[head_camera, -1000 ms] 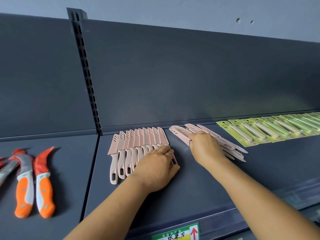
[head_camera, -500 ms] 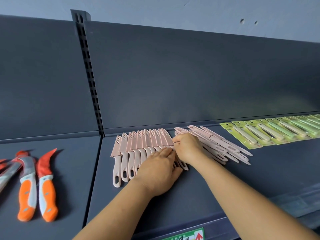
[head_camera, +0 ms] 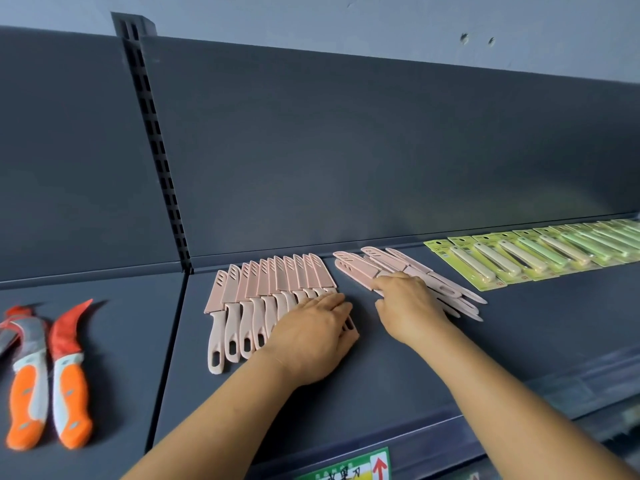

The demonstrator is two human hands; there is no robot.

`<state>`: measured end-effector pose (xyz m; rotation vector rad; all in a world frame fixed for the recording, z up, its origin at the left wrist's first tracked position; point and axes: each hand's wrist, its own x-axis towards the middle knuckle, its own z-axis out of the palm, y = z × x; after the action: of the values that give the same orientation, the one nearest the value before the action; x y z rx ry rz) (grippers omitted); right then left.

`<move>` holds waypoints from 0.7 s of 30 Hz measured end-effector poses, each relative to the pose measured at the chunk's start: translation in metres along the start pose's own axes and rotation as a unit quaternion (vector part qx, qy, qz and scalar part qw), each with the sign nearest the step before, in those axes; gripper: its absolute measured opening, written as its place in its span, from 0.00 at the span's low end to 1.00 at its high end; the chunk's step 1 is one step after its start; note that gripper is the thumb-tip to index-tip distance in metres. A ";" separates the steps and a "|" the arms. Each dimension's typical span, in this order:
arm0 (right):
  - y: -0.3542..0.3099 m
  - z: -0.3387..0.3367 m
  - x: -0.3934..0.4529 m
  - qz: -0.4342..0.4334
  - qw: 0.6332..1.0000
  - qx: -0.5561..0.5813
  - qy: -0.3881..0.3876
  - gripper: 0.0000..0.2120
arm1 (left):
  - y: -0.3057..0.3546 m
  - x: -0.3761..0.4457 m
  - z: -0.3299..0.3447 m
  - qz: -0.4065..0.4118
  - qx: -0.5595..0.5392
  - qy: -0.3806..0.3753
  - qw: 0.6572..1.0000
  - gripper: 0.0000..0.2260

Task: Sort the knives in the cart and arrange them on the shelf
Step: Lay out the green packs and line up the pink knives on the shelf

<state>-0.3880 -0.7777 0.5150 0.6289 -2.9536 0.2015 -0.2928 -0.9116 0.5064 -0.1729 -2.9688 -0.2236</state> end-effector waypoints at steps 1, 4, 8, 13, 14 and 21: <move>-0.002 -0.001 0.000 0.004 1.000 -0.012 0.001 0.12 | 0.000 -0.001 0.000 -0.001 -0.001 0.001 1.000 0.21; -0.009 -0.004 0.001 -0.006 0.999 -0.050 0.002 0.12 | 0.000 -0.002 0.000 -0.005 -0.005 -0.003 1.000 0.22; -0.020 -0.012 0.005 -0.005 0.999 -0.046 0.007 0.11 | 0.000 -0.003 -0.001 -0.015 -0.020 -0.003 1.000 0.23; -0.034 -0.012 0.013 0.046 0.978 0.201 -0.009 0.08 | 0.001 -0.003 0.000 -0.014 -0.018 -0.006 1.000 0.23; -0.036 -0.011 0.015 0.052 0.970 0.236 -0.013 0.09 | 0.001 -0.002 0.000 -0.014 -0.017 -0.005 1.000 0.22; -0.042 -0.003 0.020 0.064 0.976 0.203 -0.038 0.12 | -0.001 -0.002 0.003 -0.003 -0.028 0.009 1.000 0.21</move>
<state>-0.3886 -0.8228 0.5253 0.4950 -3.0483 0.8265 -0.2913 -0.9124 0.5028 -0.1666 -2.9483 -0.3068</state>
